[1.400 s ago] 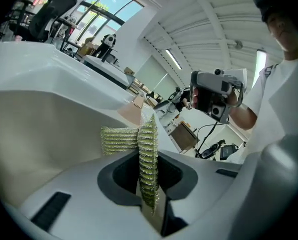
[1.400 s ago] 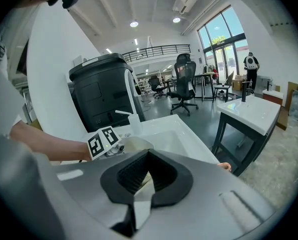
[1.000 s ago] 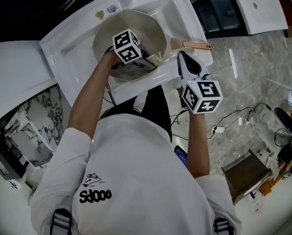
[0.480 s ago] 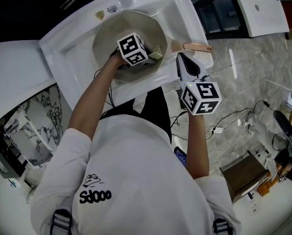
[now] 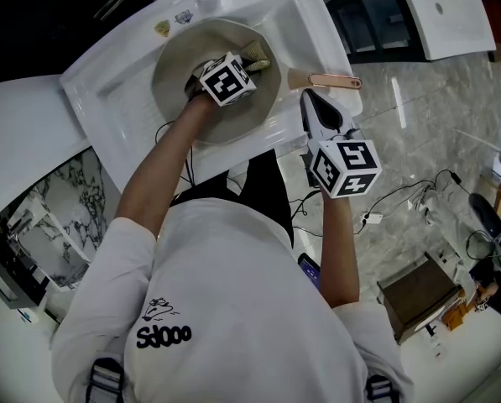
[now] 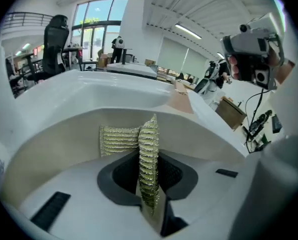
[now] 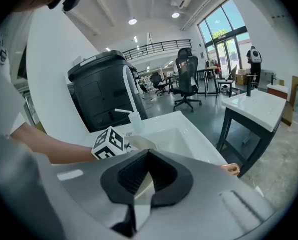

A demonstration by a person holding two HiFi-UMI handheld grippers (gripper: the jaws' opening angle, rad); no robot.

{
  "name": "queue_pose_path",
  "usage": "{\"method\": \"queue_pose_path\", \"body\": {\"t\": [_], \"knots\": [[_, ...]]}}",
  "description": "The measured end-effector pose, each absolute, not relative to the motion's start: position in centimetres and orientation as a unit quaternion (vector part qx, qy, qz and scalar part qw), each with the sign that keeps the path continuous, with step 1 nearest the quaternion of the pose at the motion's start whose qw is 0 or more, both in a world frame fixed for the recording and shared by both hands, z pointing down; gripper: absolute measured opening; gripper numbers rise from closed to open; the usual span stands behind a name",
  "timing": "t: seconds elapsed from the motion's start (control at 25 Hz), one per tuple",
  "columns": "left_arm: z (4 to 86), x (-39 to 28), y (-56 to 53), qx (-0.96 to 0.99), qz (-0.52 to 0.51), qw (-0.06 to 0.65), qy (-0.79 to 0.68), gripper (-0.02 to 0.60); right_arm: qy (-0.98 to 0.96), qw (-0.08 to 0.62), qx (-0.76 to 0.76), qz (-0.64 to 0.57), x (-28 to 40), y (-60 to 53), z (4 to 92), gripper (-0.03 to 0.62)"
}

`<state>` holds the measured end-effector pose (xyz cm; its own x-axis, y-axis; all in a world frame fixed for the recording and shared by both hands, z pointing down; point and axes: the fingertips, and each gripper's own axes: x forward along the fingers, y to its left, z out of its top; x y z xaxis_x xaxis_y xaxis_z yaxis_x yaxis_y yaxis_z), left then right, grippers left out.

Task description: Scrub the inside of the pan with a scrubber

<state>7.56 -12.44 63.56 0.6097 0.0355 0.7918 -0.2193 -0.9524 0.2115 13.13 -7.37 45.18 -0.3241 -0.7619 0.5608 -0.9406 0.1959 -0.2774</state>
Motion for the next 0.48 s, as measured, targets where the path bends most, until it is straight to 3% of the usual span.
{"method": "queue_pose_path", "body": {"t": [0.48], "knots": [[63.0,4.0,-19.3,0.869,0.421,0.162,-0.203,0.066,-0.766,0.152,0.547,0.303,13.5,-9.0,44.9,0.009]]}}
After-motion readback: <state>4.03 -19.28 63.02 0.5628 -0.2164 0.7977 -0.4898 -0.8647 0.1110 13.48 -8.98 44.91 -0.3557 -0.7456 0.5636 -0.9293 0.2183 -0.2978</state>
